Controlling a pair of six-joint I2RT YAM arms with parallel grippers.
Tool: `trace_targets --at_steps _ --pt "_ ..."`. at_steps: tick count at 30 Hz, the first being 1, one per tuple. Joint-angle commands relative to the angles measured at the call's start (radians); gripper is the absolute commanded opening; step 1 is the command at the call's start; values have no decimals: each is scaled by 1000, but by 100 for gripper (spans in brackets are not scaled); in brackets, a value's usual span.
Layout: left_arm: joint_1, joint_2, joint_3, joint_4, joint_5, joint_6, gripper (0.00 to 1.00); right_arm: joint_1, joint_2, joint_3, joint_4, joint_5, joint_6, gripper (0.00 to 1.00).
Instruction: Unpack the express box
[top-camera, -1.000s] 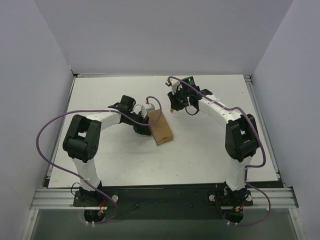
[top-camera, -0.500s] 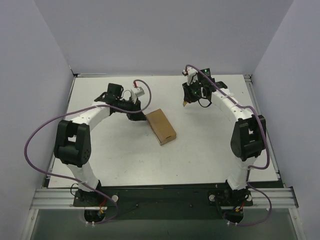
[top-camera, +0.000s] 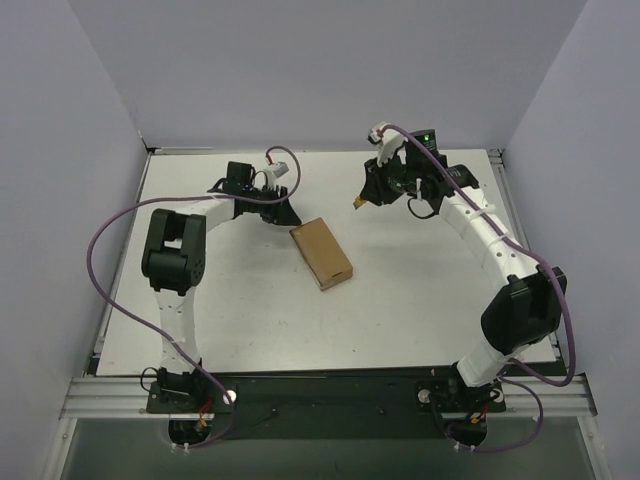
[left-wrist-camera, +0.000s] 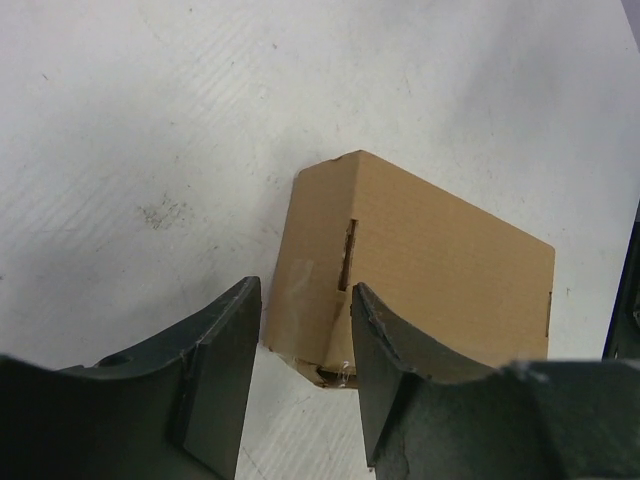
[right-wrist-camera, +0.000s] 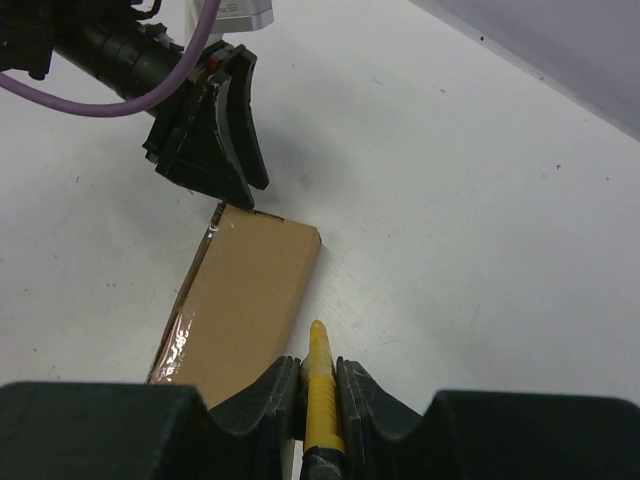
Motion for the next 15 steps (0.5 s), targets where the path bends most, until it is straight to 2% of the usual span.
trace_targets --at_steps 1,8,15 --pt "-9 -4 32 44 -4 -55 51 9 -32 -25 -66 -51 -6 0" --pt "-12 -87 -120 93 14 -156 50 37 -46 -54 -78 -14 -27 0" --pt "-18 -177 -255 72 36 -176 45 76 -18 -9 -138 12 -70 0"
